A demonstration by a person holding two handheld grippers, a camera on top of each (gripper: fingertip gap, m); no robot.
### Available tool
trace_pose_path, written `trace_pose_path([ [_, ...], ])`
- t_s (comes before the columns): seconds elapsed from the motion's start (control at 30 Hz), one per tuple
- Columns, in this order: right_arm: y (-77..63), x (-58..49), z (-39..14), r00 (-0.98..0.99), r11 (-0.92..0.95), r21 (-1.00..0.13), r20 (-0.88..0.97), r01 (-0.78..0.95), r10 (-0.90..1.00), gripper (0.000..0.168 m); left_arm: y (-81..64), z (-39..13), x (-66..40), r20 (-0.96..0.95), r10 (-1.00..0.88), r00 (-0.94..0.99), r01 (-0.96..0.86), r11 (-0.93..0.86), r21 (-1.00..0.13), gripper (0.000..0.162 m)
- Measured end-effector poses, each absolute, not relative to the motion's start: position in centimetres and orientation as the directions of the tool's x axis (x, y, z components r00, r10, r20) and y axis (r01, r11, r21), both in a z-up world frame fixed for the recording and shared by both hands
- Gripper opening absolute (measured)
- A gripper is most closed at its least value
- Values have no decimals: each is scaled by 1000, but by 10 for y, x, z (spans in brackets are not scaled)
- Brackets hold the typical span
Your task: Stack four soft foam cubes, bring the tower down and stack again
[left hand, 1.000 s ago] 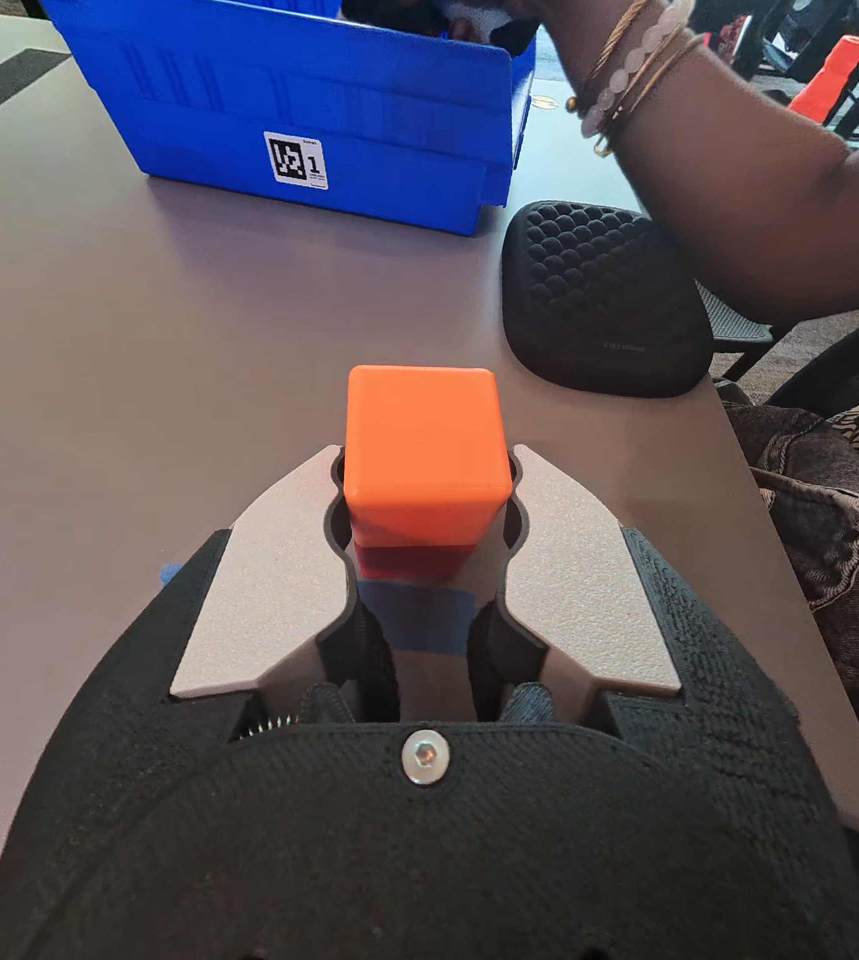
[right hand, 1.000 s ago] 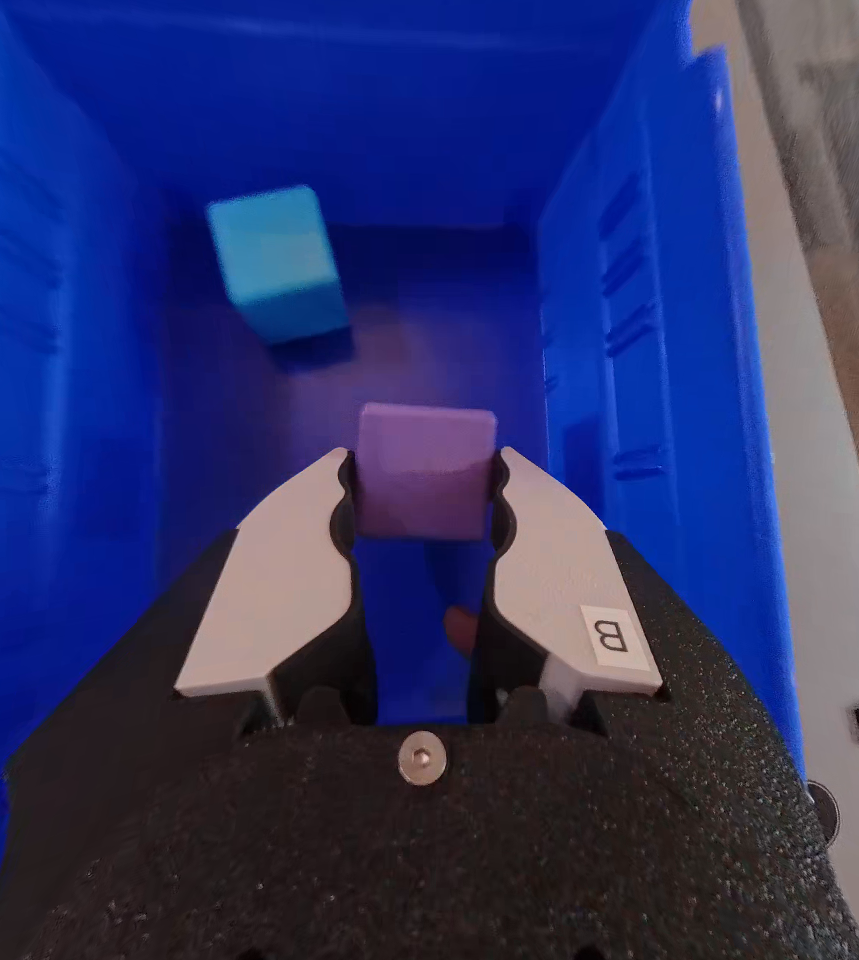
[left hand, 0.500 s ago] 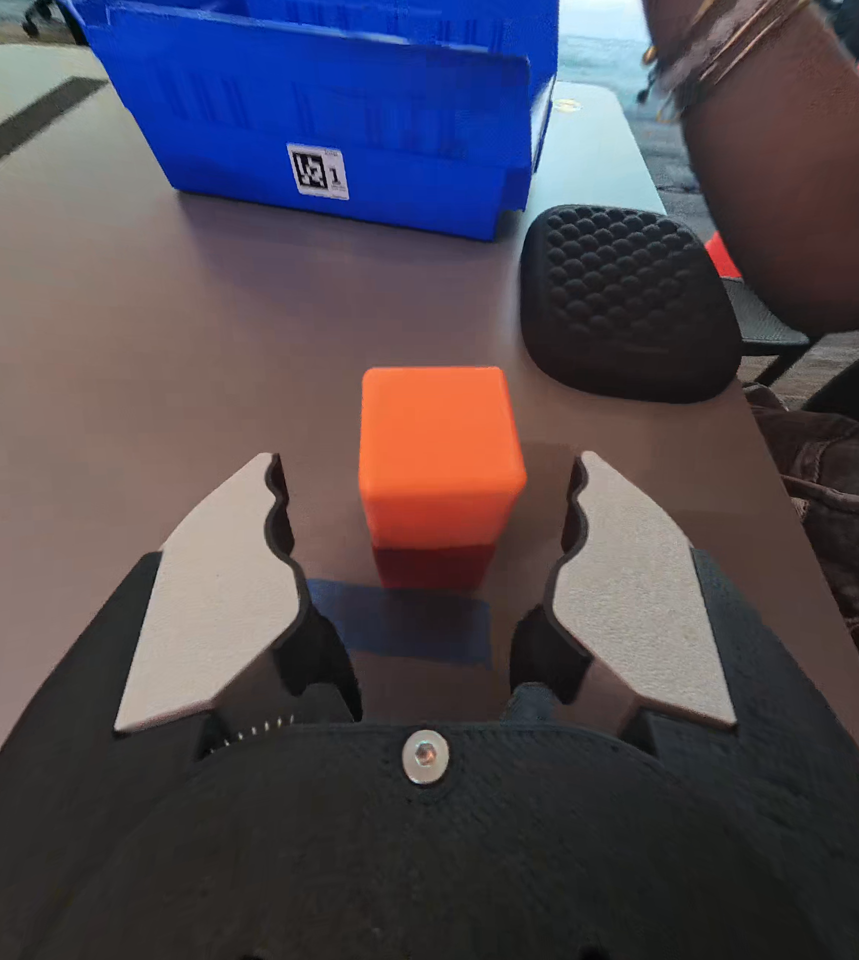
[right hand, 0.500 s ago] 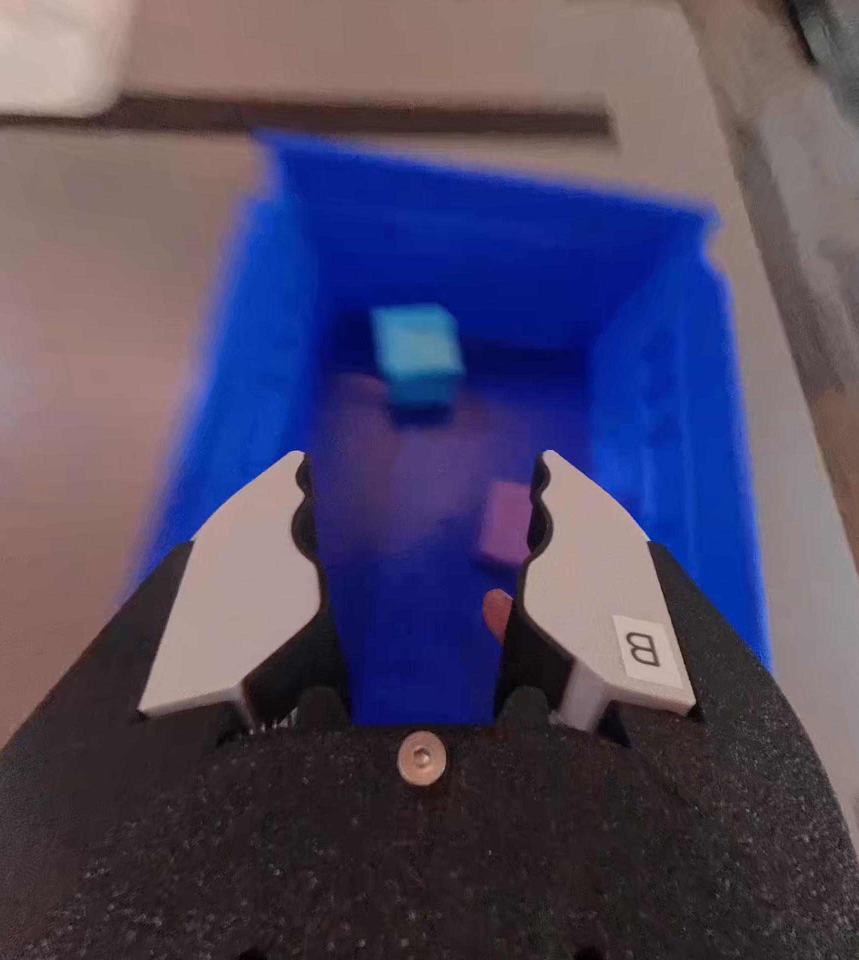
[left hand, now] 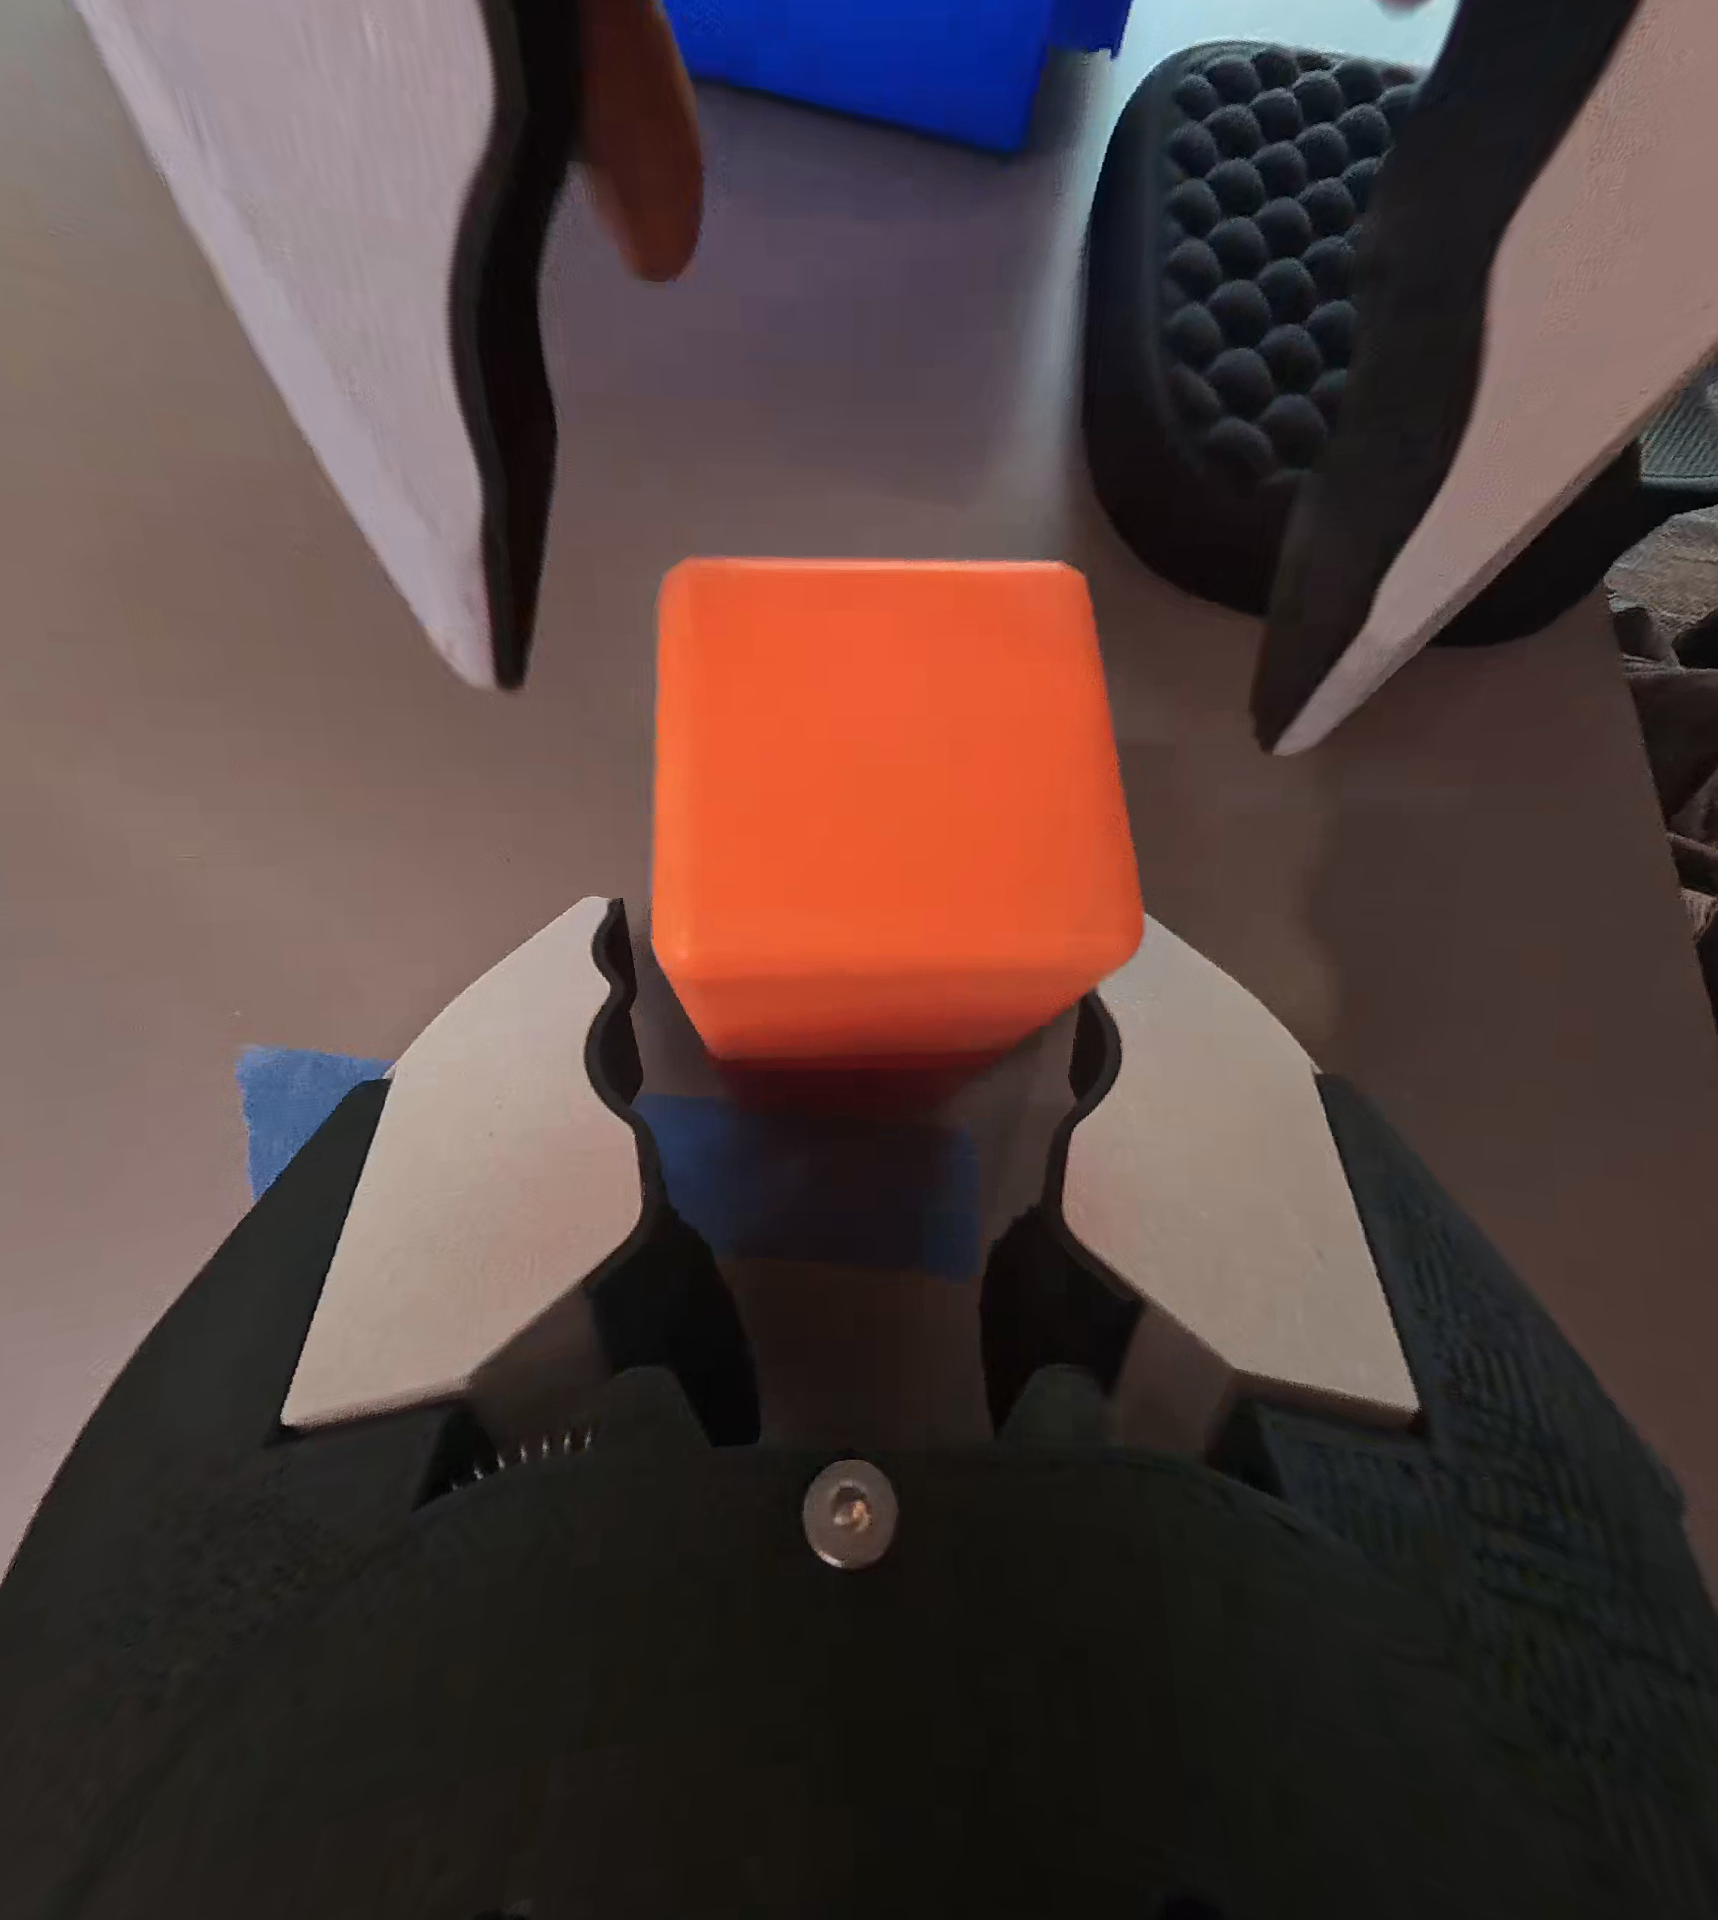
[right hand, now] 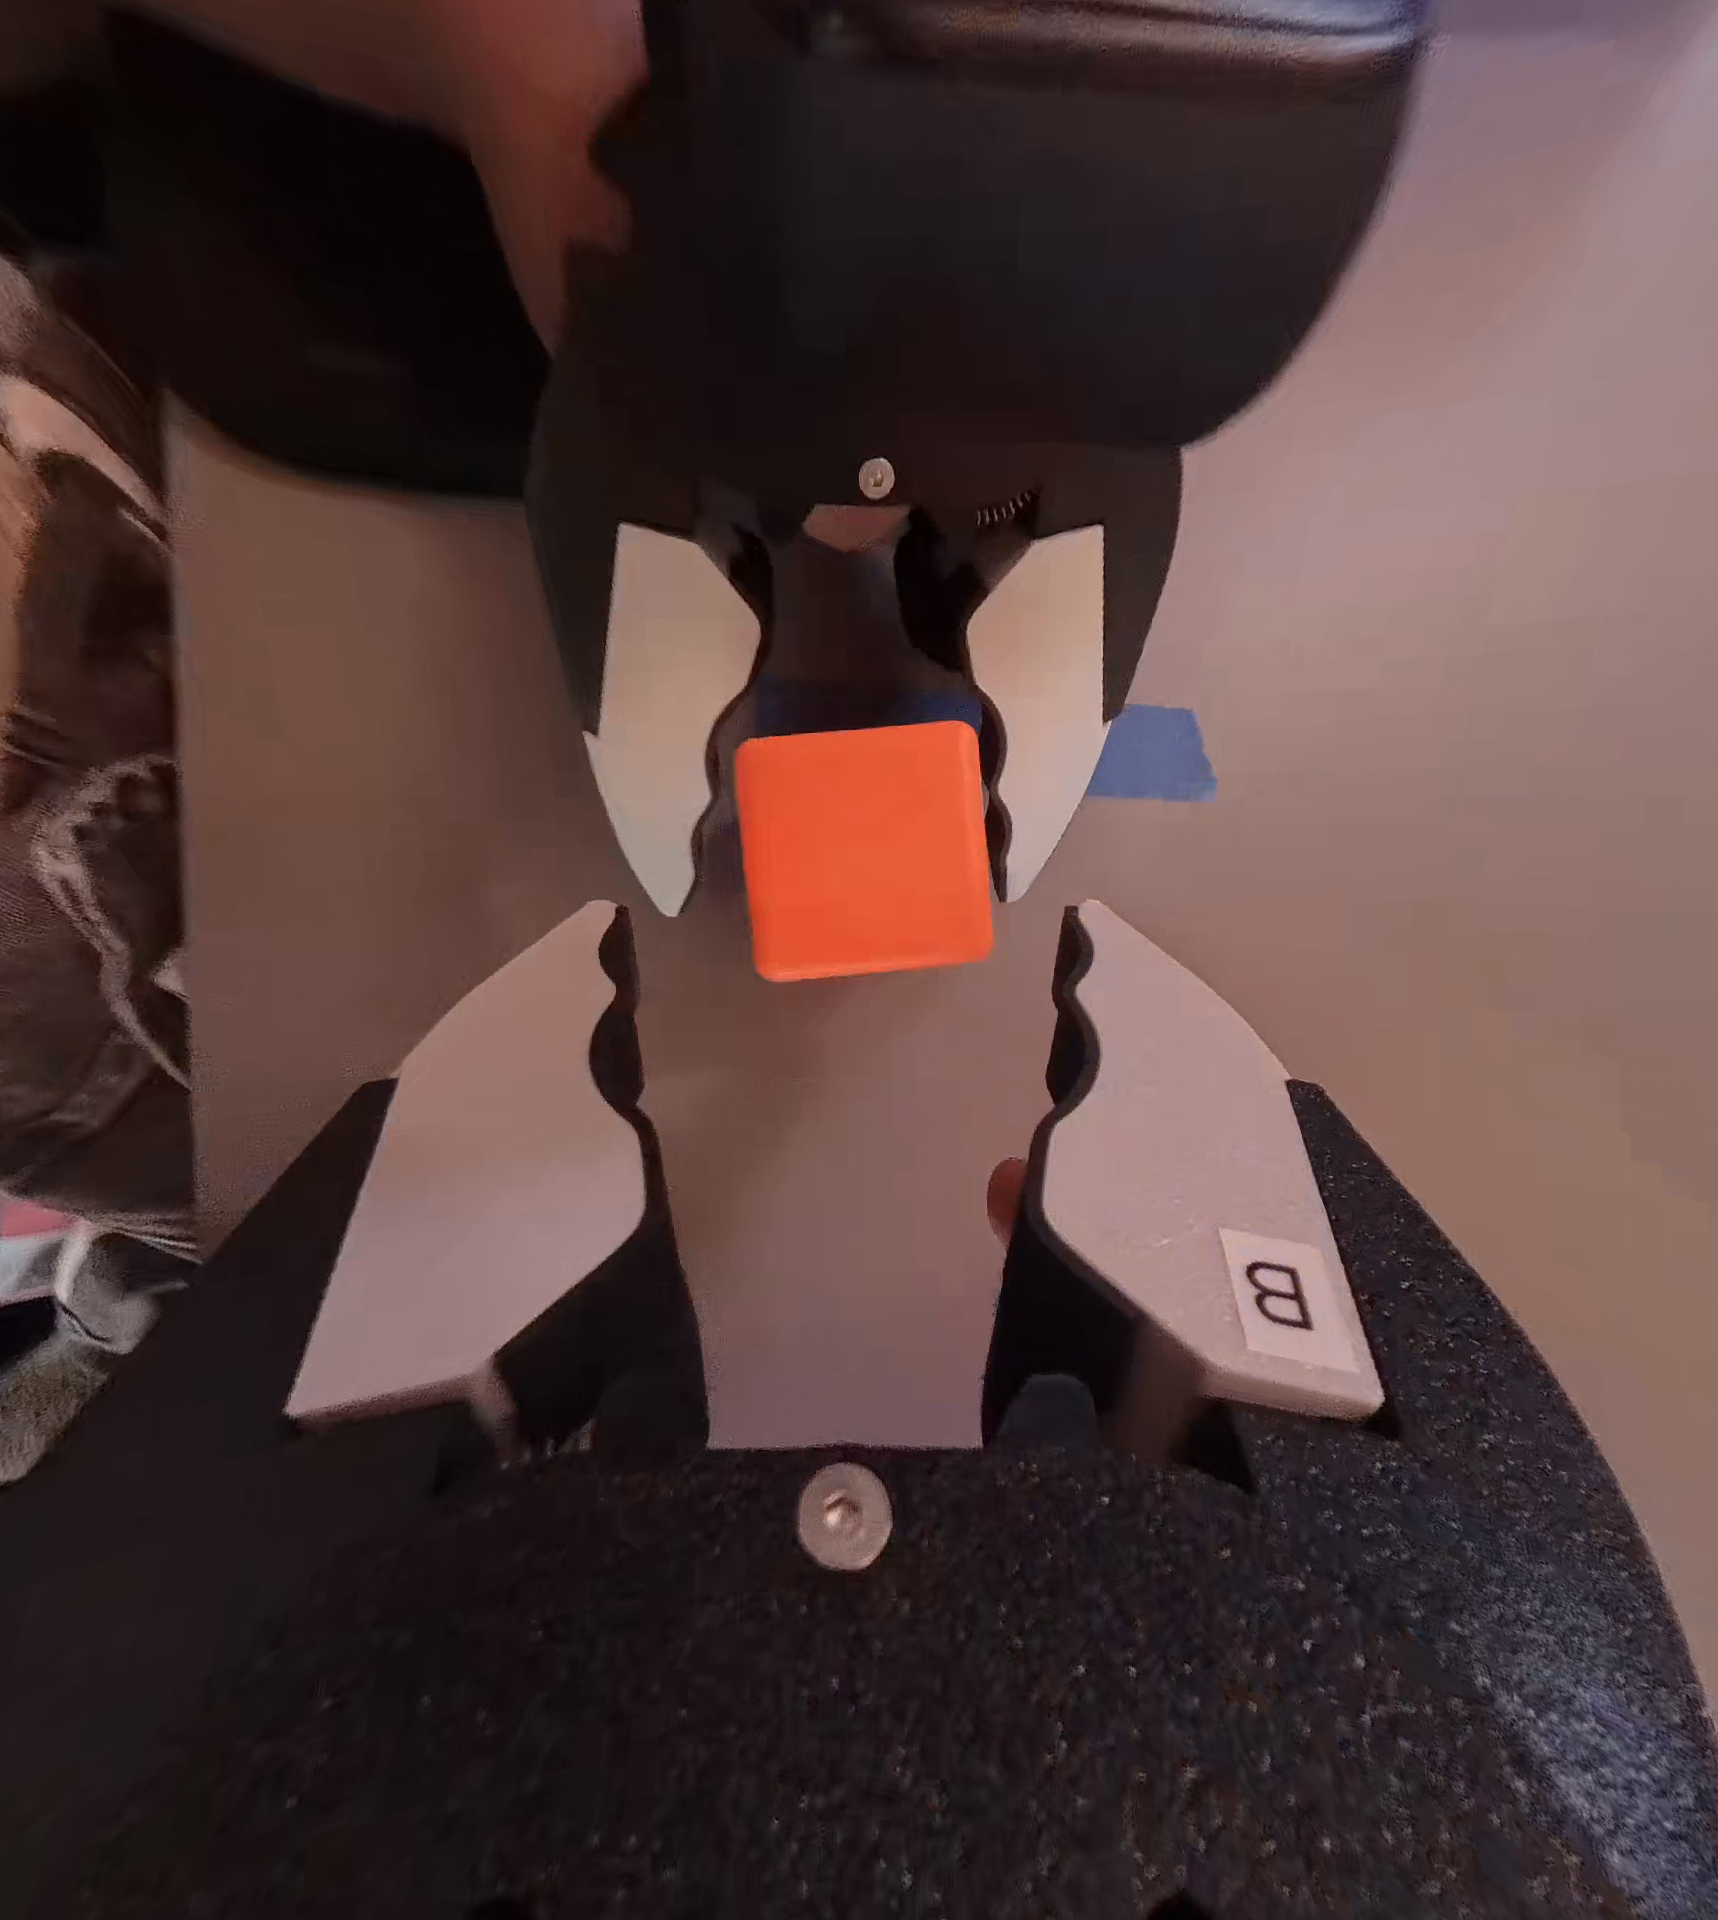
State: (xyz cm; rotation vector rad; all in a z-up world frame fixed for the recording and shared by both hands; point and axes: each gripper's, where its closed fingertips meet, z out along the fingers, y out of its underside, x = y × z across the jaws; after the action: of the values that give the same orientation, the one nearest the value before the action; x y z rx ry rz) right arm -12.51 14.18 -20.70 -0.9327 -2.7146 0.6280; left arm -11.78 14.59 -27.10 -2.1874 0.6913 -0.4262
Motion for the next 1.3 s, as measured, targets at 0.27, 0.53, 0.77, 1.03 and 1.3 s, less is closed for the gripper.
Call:
trace_pose_path([
  [0.27,129,-134,-225,-821,741,-469,54,481,568,49,142,-277,-113,87,-633,769,-374,-557,-742,60],
  [0.53,144,-133,-189,-694,558,-683,102,472,712,50,141,-277,-116,81,-622,779,-371,-561,-740,58],
  [0.77,255,-80,-121,-147,161,-832,97,531,984,49,141,-277,-116,79,-618,782,-372,-565,-737,58],
  [1.03,382,38,-178,464,-307,-659,72,686,883,50,142,-276,-115,71,-622,780,-380,-561,-736,58],
  [1.3,393,42,-248,474,-394,-466,64,792,878,50,142,-276,-115,67,-620,782,-379,-558,-738,58],
])
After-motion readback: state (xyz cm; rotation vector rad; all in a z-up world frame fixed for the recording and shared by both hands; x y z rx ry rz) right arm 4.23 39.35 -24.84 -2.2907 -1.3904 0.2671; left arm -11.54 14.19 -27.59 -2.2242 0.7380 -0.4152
